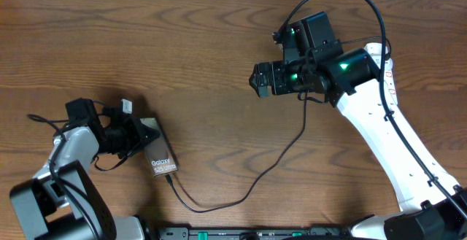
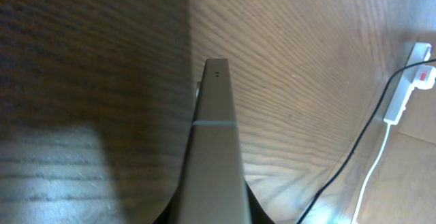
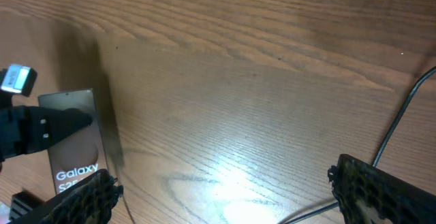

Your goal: Plug charger to phone and switch on socket

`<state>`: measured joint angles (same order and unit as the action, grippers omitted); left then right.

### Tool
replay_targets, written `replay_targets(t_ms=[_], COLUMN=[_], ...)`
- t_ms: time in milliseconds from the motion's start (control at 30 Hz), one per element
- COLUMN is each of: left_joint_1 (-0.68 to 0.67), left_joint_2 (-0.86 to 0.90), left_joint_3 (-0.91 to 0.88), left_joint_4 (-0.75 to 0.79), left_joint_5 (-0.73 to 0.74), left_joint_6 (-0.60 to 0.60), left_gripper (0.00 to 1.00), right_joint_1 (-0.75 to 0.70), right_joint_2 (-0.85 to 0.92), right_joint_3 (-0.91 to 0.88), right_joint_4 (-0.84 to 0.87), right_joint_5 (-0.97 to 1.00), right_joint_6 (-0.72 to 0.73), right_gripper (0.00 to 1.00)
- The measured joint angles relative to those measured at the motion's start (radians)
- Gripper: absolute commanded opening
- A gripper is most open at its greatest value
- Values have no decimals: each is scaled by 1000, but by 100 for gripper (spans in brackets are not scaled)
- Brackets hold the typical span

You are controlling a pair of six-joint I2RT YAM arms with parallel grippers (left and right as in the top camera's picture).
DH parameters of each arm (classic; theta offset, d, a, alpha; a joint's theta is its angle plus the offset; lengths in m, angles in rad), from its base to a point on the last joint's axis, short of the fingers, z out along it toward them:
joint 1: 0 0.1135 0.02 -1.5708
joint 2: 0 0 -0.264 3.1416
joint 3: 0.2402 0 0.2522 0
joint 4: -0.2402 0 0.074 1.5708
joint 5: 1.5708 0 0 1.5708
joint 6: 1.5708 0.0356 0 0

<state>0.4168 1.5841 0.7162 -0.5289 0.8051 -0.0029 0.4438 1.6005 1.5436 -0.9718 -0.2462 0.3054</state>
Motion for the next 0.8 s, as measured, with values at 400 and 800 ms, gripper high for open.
replay_targets(t_ms=[400, 800], left_joint_1=[0, 0], left_joint_2=[61, 61], left_joint_3=[0, 0], left_joint_4=[29, 26], left_joint_5=[-12, -52], left_joint_6=[0, 0], left_gripper=[7, 7], right_joint_1=[0, 24], right_joint_2=[0, 0], right_joint_3=[0, 0], right_joint_4=[-5, -6], right_joint_5=[1, 6], right_joint_6=[0, 0], right_gripper=[99, 99])
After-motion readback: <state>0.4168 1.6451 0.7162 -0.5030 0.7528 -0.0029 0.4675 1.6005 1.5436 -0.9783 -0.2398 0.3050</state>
